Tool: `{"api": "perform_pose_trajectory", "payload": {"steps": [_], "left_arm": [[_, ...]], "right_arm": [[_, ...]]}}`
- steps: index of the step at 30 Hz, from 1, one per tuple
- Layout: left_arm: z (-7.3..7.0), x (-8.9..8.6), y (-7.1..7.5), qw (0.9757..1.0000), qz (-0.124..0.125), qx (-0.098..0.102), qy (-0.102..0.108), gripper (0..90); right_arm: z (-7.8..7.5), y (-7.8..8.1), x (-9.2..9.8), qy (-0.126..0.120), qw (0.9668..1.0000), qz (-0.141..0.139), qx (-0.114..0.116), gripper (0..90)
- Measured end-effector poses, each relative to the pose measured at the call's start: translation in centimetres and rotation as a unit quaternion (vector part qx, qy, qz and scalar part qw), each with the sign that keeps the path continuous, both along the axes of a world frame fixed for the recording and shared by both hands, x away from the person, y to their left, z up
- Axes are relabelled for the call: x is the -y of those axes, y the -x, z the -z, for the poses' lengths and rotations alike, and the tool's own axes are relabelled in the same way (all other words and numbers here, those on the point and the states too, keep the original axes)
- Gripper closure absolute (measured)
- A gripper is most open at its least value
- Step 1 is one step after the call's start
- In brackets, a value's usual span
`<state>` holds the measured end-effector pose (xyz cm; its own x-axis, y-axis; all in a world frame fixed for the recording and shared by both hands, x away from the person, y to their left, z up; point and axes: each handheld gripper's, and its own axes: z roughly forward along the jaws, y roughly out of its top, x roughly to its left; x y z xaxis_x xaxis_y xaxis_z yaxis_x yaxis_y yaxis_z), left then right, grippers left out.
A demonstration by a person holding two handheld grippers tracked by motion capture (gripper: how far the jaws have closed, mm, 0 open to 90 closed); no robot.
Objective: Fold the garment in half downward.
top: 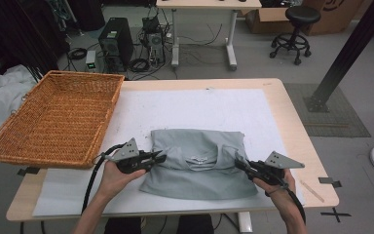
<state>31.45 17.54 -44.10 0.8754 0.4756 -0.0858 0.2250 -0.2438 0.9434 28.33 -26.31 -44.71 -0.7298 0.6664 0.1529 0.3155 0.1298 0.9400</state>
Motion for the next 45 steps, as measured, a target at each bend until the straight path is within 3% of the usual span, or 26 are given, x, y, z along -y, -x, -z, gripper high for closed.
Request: {"api": "perform_pose_trajectory", "payload": {"steps": [11, 14, 20, 32, 34, 37, 42, 45], "left_arm": [[1.2, -0.3, 1.3, 0.9994, 0.026, -0.020, -0.007, 74.1], [1.7, -0.7, 1.7, 0.9989, 0.036, -0.031, 0.003, 72.7], [2.5, -1.3, 2.6, 0.9977, 0.055, -0.039, -0.007, 68.0], [2.0, -1.8, 4.2, 0.9921, 0.119, -0.040, -0.013, 60.0], [1.8, -2.1, 4.4, 0.9919, 0.121, -0.040, -0.007, 59.0], [1.4, -2.5, 4.3, 0.9936, 0.108, -0.034, -0.001, 58.4], [0.9, -2.8, 3.6, 0.9965, 0.079, -0.025, 0.012, 55.9], [0.8, -2.7, 3.2, 0.9975, 0.063, -0.024, 0.019, 53.8]], "right_arm": [[0.9, 1.7, 0.5, 0.022, 0.9996, -0.014, -0.012, 76.9], [1.1, 2.0, 0.8, 0.023, 0.9995, -0.011, -0.016, 75.7], [1.6, 2.8, 1.5, 0.027, 0.9994, -0.002, -0.022, 71.8], [2.0, 4.3, 3.7, 0.066, 0.9960, 0.035, -0.048, 69.1], [1.9, 4.3, 3.8, 0.069, 0.9956, 0.038, -0.050, 68.2], [1.6, 4.3, 4.1, 0.087, 0.9939, 0.047, -0.048, 66.2], [0.8, 4.5, 5.2, 0.065, 0.9934, 0.089, -0.031, 62.8], [-0.2, 4.3, 5.4, 0.040, 0.9942, 0.099, -0.012, 59.8]]}}
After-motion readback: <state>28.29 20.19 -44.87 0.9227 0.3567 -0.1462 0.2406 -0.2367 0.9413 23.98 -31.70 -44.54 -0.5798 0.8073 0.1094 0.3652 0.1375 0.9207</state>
